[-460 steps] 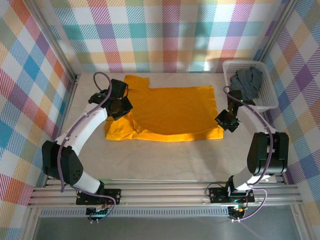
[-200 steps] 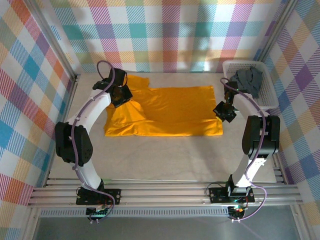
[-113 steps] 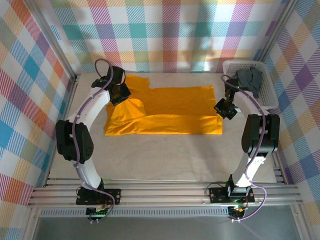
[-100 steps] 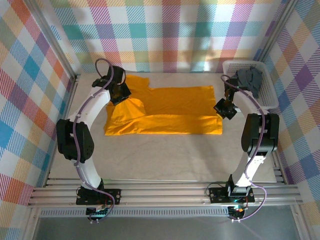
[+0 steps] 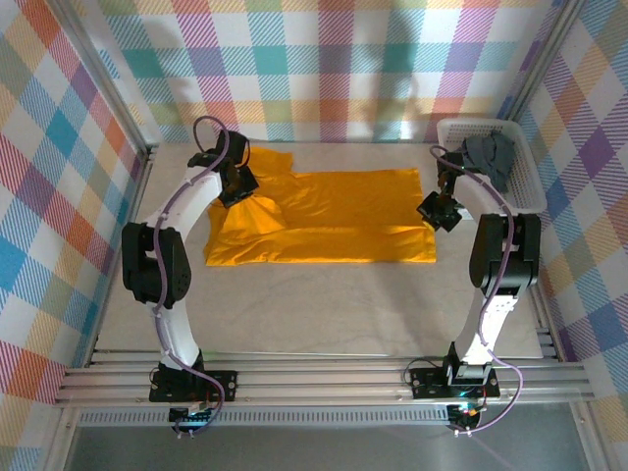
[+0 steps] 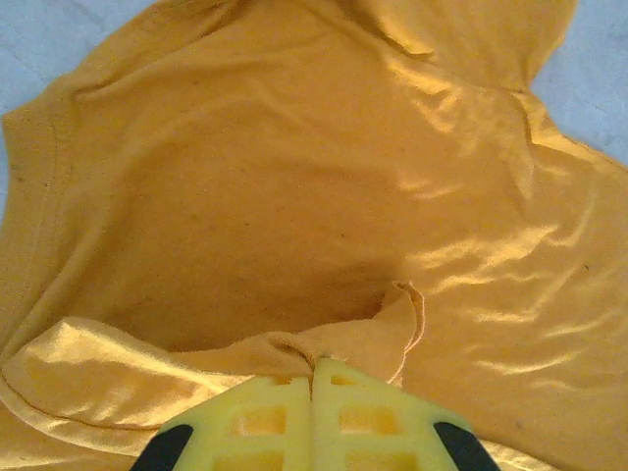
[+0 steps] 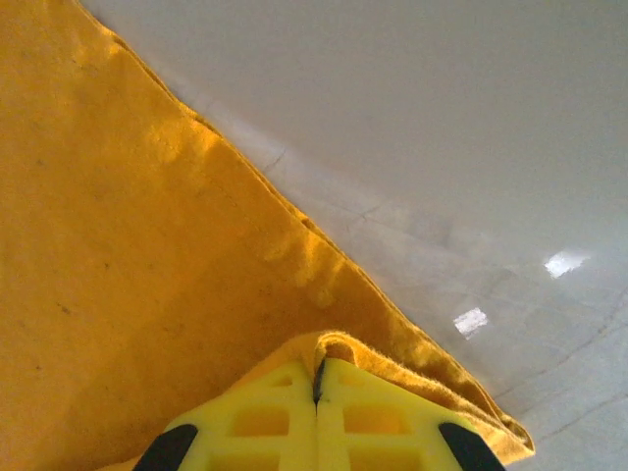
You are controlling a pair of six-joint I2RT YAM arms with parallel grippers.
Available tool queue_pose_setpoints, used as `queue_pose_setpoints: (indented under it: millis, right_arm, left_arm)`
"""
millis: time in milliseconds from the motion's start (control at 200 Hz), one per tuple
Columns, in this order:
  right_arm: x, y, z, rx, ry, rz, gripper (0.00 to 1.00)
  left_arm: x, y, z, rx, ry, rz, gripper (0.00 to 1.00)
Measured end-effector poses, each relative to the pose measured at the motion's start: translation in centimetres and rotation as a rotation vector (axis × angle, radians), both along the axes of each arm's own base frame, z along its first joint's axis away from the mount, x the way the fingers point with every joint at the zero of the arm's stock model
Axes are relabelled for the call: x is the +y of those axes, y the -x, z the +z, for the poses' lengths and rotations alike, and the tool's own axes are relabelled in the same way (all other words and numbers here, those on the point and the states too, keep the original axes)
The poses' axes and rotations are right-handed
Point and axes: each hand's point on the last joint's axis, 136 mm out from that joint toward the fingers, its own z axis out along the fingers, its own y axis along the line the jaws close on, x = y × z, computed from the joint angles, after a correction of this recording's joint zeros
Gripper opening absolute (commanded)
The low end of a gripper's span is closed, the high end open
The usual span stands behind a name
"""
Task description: Fold and stack the t-shirts
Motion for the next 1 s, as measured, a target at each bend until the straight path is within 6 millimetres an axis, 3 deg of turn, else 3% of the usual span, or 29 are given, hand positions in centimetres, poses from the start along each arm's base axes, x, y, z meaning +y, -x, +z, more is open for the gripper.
queue_pose_setpoints:
  millis: [25,60,160,215,340,490,605,710,830,1000]
  right_arm:
    - [0.0,-0.1,-0.1,0.000,0.001,0.003,0.10]
    - [0.0,-0.4,-0.2,0.002,0.001,0.006,0.21]
    - [0.0,-0.9,0.0,-0.010,0.007,0.031,0.43]
    - [0.0,-1.1,0.2,-0.018,0.013,0.051,0.51]
    - [-0.2,-0.9,1.2,-0.046,0.031,0.088,0.56]
    - [0.0,1.5,4.0,-0.106,0.032,0.134,0.54]
    - [0.5,4.8,4.9,-0.130,0.006,0.149,0.55]
    - [0.9,7.6,3.6,-0.107,-0.045,0.148,0.55]
    - [1.0,9.8,0.7,-0.043,-0.115,0.125,0.54]
    - [0.6,10.5,-0.9,-0.023,-0.176,0.083,0.54]
  left_arm:
    - [0.0,-0.2,0.0,0.001,0.000,0.001,0.01]
    - [0.1,-0.5,0.0,0.000,-0.002,0.001,0.13]
    - [0.2,-1.4,0.2,-0.005,-0.012,-0.002,0.66]
    - [0.5,-1.3,0.4,-0.004,-0.025,0.005,0.76]
    - [1.8,0.4,1.1,-0.005,-0.046,0.040,0.75]
    - [5.2,7.6,0.6,0.040,-0.033,0.130,0.72]
    - [8.0,12.7,-2.2,0.107,0.013,0.233,0.71]
    - [9.2,15.8,-6.6,0.211,0.075,0.308,0.70]
    - [9.2,17.0,-9.3,0.268,0.133,0.341,0.66]
    - [8.6,15.5,-10.1,0.244,0.186,0.351,0.58]
